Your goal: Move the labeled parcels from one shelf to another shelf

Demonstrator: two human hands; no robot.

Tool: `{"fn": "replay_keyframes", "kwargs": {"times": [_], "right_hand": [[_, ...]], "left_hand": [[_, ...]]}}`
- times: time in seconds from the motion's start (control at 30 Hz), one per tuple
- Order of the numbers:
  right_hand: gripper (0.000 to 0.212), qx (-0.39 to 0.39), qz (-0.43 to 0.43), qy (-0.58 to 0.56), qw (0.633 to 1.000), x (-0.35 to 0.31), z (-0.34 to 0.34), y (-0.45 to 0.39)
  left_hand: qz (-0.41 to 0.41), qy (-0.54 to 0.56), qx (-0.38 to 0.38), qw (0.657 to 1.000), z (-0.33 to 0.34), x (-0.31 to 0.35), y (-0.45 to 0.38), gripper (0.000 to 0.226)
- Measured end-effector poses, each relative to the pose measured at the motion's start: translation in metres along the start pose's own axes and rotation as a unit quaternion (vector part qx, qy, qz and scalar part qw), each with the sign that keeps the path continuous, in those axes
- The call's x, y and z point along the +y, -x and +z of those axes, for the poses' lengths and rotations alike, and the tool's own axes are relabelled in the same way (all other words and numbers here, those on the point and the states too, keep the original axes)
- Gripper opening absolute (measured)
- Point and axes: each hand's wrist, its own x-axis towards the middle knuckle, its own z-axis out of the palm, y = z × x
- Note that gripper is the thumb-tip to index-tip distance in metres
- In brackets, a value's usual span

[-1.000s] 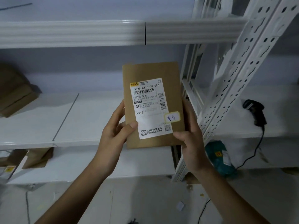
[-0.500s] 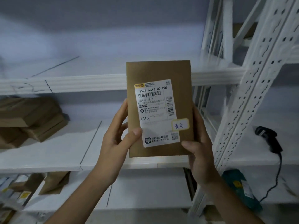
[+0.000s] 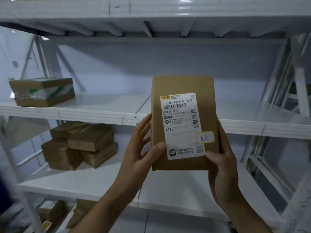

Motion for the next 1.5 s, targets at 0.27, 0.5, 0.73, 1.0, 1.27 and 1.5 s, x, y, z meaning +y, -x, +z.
{"fn": "replay_keyframes", "kwargs": {"times": [0.27, 0.5, 0.73, 1.0, 1.27, 1.5], "right_hand": [[0.071, -0.071, -0.007, 0.005, 0.997, 0.011, 0.103, -0.039], [0.079, -0.069, 0.024, 0.059, 0.996, 0.033, 0.15, -0.117], [0.032, 0.01, 0.027, 0.167, 0.985, 0.067, 0.179, -0.208], [0.024, 0.057, 0.097, 0.227, 0.967, 0.109, 0.186, -0.25], [0.025, 0.077, 0.225, 0.198, 0.951, 0.101, 0.198, -0.259], [0.012, 0.102, 0.23, 0.235, 0.939, 0.084, 0.206, -0.243]], "left_hand": [[0.041, 0.001, 0.036, 0.999, -0.101, 0.028, -0.028, 0.069], [0.023, -0.012, 0.064, 0.998, -0.145, 0.016, -0.117, 0.059], [-0.073, -0.063, 0.046, 0.994, -0.163, -0.005, -0.224, 0.039], [-0.197, -0.116, -0.017, 0.973, -0.193, -0.034, -0.274, 0.063], [-0.236, -0.133, -0.099, 0.957, -0.2, -0.03, -0.268, 0.066], [-0.242, -0.122, -0.135, 0.953, -0.209, -0.014, -0.256, 0.06]]}}
